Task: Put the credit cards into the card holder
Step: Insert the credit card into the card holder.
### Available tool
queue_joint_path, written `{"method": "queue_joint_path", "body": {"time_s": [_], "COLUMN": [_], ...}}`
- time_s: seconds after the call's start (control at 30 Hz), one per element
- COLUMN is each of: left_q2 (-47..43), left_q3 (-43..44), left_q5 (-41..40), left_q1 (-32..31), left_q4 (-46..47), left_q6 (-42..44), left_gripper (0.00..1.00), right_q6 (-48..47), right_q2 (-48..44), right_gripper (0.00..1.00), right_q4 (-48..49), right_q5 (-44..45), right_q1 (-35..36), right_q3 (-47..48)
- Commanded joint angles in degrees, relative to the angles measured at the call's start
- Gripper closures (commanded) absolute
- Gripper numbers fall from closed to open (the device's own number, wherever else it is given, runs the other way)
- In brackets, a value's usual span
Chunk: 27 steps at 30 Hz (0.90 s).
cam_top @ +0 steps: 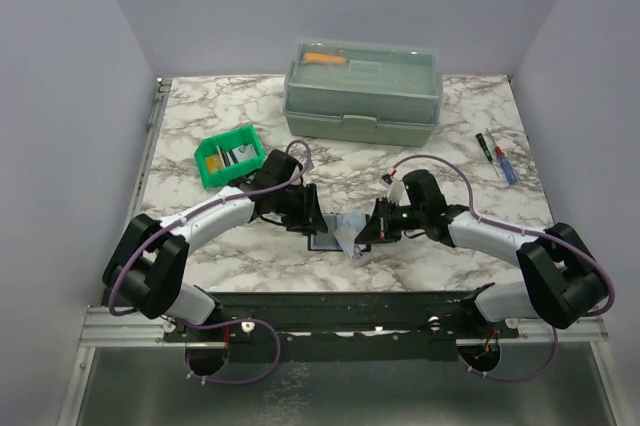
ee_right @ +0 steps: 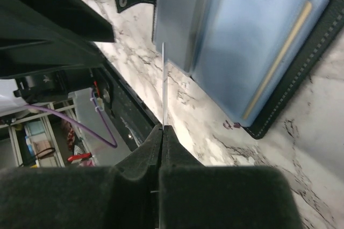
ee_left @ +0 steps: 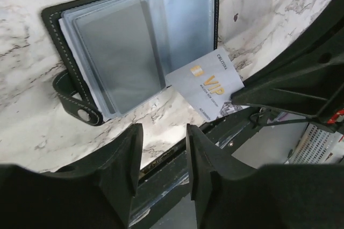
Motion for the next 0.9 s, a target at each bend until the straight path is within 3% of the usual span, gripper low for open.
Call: {"method": "queue_joint_path", "body": {"time_s": [0.0,0.27,0.87], "left_q2": [2.88,6.7,10.99], "left_q3": [-1.1,-2.3,-1.8], "left_q5": [-0.98,-5.06,-8.98], "left_q1": [-1.21,-1.24,-1.17], "left_q4": [4.42,4.02,0.73], "left_q6": [-1.39,-2.08,-0.76], "left_gripper": [0.59,0.6,0.66], "right_q6": [1.15,1.59,0.84], "right_q2": [-0.09,1.94,7.8], "right_gripper": [1.0,1.0,1.0], "right_q4": [7.73,7.2,7.79], "right_q5": [-4.63,-0.99,-2.63], "right_q1": [-0.69,-1.74,-3.17], "right_q3": [-0.98,-1.08,-1.34]}}
